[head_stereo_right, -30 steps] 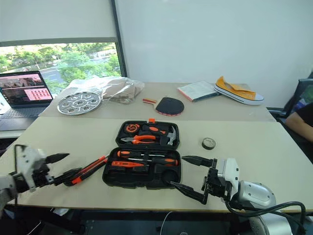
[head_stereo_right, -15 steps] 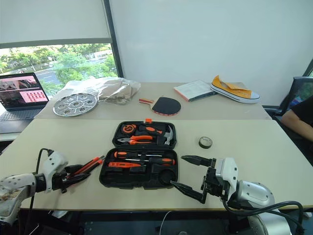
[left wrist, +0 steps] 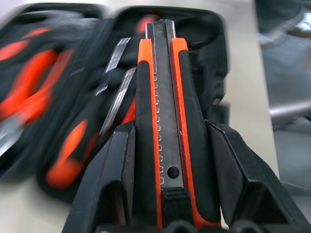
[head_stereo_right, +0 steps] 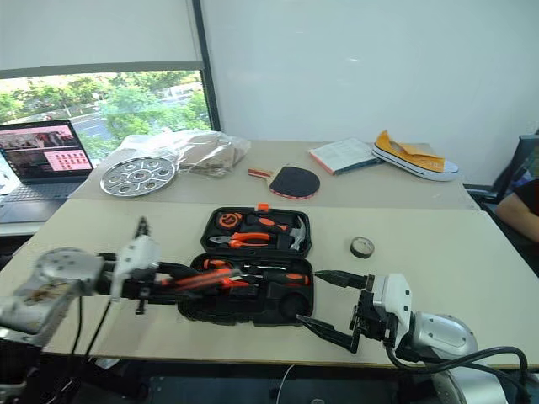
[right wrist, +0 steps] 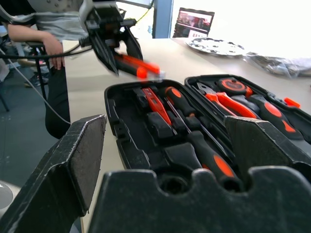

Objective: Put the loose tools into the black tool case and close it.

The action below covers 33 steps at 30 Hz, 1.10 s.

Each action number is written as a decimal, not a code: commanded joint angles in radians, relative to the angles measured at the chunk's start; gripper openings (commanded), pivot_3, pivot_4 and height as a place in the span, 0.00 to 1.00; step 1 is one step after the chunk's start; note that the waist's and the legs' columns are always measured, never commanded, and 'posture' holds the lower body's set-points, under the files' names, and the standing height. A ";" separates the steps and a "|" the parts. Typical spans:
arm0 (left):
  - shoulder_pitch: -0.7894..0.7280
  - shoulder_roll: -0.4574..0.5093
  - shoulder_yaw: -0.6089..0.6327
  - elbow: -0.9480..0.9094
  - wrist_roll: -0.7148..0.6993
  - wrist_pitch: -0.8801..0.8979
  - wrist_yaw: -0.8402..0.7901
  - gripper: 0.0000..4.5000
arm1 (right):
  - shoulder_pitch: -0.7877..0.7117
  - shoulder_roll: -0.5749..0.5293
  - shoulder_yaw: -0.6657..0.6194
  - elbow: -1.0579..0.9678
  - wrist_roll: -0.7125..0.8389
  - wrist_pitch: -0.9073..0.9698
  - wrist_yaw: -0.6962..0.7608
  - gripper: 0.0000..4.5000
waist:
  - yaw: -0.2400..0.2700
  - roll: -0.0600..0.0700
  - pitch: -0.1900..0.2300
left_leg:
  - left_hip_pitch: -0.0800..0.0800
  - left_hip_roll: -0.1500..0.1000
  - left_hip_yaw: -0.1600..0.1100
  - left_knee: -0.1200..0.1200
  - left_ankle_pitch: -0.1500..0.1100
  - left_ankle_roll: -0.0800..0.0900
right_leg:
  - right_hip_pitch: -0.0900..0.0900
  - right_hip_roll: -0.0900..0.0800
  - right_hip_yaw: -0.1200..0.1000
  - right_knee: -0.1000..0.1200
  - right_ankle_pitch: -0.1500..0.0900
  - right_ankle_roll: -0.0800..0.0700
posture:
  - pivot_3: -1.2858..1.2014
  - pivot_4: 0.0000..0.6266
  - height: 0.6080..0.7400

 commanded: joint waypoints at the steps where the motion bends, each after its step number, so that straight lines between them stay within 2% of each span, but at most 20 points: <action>1: -0.045 -0.038 -0.101 0.015 0.106 -0.006 0.040 0.37 | 0.002 -0.003 -0.019 -0.046 0.009 -0.012 -0.011 1.00 | -0.007 0.000 0.000 | 0.000 0.000 0.000 0.000 0.000 0.000 | 0.000 0.000 0.000 0.000 0.000 0.000 | 0.52 0.24 1.00; 6: -0.056 -0.065 -0.168 0.060 0.168 -0.042 0.030 0.37 | 0.012 0.000 -0.029 -0.056 0.003 -0.013 -0.035 1.00 | -0.011 0.000 0.000 | 0.000 0.000 0.000 0.000 0.000 0.000 | 0.000 0.000 0.001 0.000 0.000 0.000 | 0.52 0.24 1.00; 14: -0.064 -0.063 -0.207 0.110 0.201 -0.151 -0.045 0.37 | 0.023 0.001 -0.028 -0.058 -0.006 -0.023 -0.054 1.00 | -0.001 0.000 0.000 | 0.001 0.000 0.000 0.002 0.000 0.001 | 0.001 -0.001 0.001 0.000 0.000 0.000 | 0.52 0.24 1.00; 24: -0.107 -0.047 -0.224 0.213 0.222 -0.133 -0.135 0.37 | -0.015 0.003 -0.015 -0.001 -0.027 -0.046 -0.036 1.00 | -0.006 0.000 0.000 | 0.001 0.000 0.001 0.001 -0.001 0.002 | 0.001 0.000 0.001 0.000 0.000 0.000 | 0.52 0.24 1.00; 26: -0.117 -0.066 -0.207 0.229 0.191 -0.132 -0.145 0.60 | -0.025 0.005 -0.009 0.014 -0.033 -0.052 -0.031 1.00 | -0.009 0.000 0.000 | 0.001 0.000 0.001 0.002 -0.001 0.002 | 0.001 0.000 0.001 0.000 0.000 0.000 | 0.52 0.24 1.00; 27: -0.128 -0.084 -0.179 0.234 0.153 -0.135 -0.150 0.64 | -0.031 0.005 -0.007 0.022 -0.034 -0.054 -0.030 1.00 | -0.011 0.001 0.000 | 0.001 0.000 0.001 0.001 -0.001 0.002 | 0.002 0.000 0.001 0.000 0.000 0.000 | 0.52 0.24 1.00; 30: -0.182 -0.102 -0.092 0.263 0.048 -0.147 -0.207 0.87 | -0.048 0.004 -0.007 0.043 -0.036 -0.058 -0.022 1.00 | -0.012 0.000 0.000 | 0.002 0.000 0.001 0.002 -0.001 0.002 | 0.002 0.000 0.001 0.001 0.000 0.001 | 0.52 0.24 1.00; 33: -0.211 -0.088 -0.048 0.280 0.000 -0.137 -0.250 0.87 | -0.052 0.002 -0.011 0.057 -0.038 -0.062 -0.012 1.00 | -0.011 0.000 0.000 | -0.001 0.000 0.001 0.004 -0.001 0.002 | 0.000 0.000 0.000 0.001 0.000 0.000 | 0.52 0.24 1.00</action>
